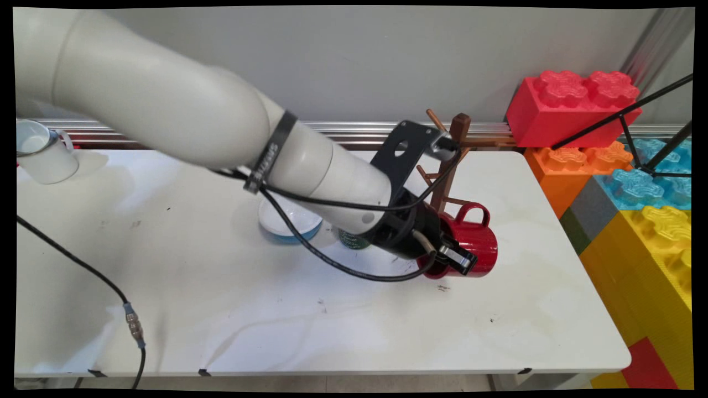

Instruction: Place the picked object on the table

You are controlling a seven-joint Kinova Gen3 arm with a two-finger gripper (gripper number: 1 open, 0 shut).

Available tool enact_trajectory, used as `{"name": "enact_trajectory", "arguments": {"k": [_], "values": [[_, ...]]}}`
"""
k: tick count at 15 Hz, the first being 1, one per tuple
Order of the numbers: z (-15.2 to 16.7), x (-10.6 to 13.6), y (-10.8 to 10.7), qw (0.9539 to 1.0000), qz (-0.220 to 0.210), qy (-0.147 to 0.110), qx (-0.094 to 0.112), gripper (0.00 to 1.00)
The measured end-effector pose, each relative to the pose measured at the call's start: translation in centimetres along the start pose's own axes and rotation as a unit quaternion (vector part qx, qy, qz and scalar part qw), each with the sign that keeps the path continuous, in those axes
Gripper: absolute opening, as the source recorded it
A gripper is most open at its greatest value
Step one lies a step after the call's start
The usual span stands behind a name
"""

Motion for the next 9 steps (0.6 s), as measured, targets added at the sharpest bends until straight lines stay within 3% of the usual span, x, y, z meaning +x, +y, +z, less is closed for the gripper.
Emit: {"name": "enact_trajectory", "arguments": {"k": [9], "values": [[-2.9, 3.5, 1.2, 0.9962, 0.055, -0.061, 0.029, 0.00]]}}
